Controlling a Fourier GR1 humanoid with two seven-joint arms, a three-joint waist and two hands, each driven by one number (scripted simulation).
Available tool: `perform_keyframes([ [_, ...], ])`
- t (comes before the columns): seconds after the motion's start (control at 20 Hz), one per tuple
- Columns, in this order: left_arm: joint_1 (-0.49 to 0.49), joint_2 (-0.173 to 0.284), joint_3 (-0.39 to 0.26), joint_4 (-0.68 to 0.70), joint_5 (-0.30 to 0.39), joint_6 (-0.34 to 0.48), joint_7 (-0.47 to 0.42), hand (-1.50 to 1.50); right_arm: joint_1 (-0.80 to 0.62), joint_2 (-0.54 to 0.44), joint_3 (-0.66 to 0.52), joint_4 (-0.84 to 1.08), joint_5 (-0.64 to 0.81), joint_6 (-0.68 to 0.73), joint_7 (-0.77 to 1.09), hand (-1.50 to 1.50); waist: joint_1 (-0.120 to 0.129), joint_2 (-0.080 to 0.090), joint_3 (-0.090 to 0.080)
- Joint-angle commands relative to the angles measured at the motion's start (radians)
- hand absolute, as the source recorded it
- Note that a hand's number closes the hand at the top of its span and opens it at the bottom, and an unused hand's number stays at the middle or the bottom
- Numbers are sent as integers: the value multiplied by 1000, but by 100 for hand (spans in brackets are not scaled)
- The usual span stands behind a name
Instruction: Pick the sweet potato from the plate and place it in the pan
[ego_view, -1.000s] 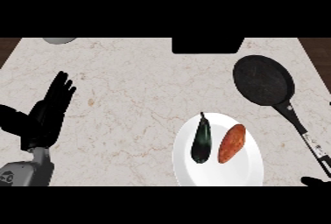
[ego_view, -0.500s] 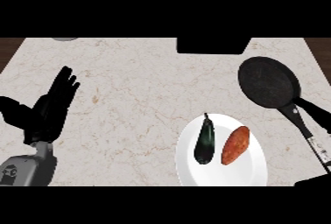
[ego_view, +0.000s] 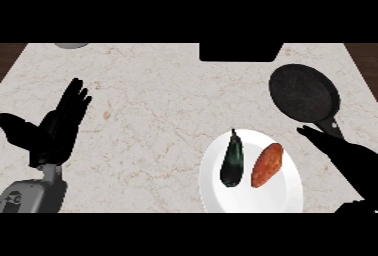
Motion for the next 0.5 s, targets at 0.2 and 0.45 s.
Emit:
perform_keyframes([
  [0.2,-22,-38,4,60,-33,11,-37,0,-72,68,135,-81,150,113,245,-150,-14,-1,0],
  [0.45,-34,-38,23,59,-37,-2,-17,0,-200,196,124,-18,170,180,291,-150,-8,-1,0],
])
